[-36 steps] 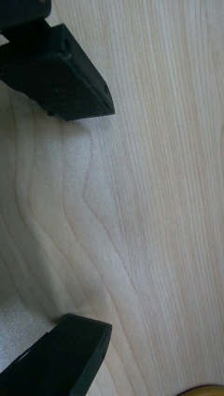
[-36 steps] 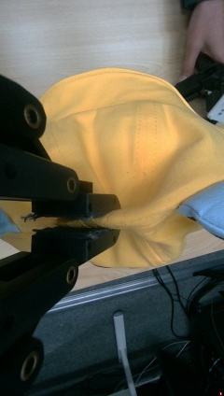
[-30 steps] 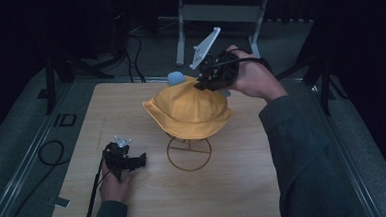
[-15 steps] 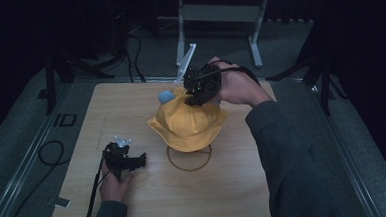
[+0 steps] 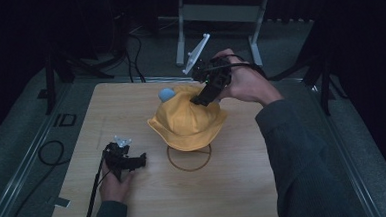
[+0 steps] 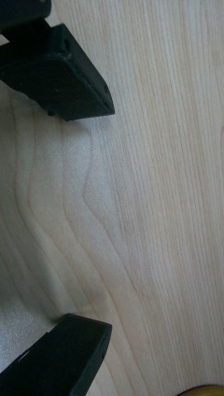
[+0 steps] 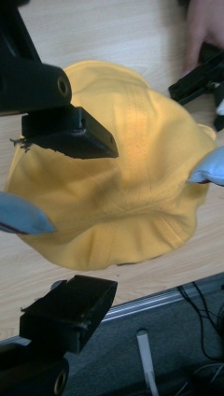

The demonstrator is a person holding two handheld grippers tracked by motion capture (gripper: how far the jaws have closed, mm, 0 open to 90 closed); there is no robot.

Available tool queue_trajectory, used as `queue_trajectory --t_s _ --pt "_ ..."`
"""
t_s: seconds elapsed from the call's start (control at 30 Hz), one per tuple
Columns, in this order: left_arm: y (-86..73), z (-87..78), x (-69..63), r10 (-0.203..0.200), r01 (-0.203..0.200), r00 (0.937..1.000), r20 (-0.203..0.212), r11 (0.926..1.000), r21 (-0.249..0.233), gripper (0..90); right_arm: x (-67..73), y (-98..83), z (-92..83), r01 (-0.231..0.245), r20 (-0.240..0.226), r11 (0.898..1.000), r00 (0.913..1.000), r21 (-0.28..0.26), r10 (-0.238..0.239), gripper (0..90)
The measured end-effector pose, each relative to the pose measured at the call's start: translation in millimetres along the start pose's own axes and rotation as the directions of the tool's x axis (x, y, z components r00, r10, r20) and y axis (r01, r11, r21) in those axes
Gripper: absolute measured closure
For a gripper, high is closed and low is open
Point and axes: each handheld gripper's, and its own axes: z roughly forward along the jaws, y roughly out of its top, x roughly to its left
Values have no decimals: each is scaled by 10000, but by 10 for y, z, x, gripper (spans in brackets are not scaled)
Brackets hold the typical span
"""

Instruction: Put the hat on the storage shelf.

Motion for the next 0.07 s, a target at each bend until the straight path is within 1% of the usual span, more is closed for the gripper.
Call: queue_trajectory --t_s 0.07 --pt "0 0 0 -2 2 10000 1 10000 -3 4 -9 -19 -50 -109 58 9999 9999 -96 110 283"
